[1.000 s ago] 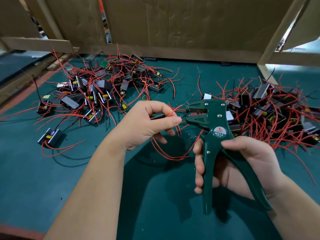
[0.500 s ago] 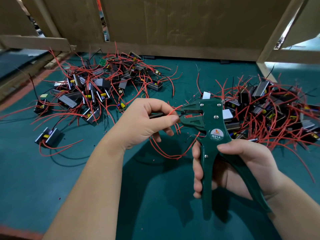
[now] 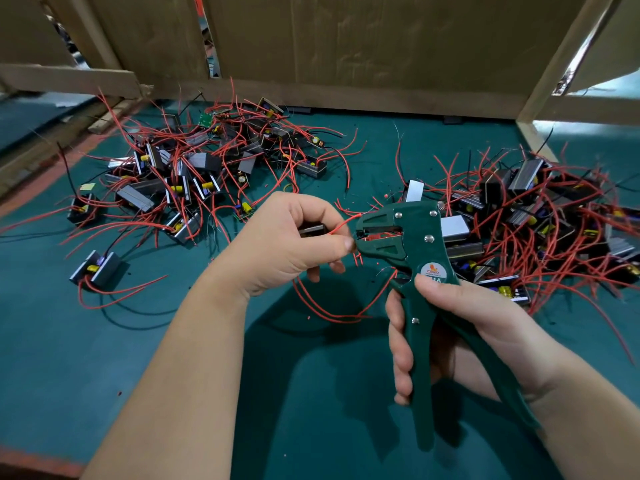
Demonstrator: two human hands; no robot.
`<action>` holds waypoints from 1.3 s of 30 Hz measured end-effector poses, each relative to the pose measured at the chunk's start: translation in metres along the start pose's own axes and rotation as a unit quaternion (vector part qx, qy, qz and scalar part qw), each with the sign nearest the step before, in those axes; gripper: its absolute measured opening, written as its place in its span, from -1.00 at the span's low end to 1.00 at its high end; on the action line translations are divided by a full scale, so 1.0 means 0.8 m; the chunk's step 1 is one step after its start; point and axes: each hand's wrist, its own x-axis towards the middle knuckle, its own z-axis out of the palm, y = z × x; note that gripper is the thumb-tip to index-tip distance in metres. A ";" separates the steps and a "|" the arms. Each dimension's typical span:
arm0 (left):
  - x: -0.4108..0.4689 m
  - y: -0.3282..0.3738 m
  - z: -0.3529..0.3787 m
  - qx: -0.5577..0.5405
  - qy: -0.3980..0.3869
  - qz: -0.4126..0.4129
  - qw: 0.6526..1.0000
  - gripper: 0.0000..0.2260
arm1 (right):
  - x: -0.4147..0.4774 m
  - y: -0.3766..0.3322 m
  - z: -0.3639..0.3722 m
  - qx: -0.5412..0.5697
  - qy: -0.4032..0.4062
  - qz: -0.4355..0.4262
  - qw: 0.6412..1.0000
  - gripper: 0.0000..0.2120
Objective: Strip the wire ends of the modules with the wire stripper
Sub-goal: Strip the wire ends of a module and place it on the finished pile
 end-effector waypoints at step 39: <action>0.023 -0.018 0.026 -0.076 0.144 -0.099 0.982 -0.79 | 0.016 0.011 0.014 0.055 0.139 -0.189 0.970 -0.65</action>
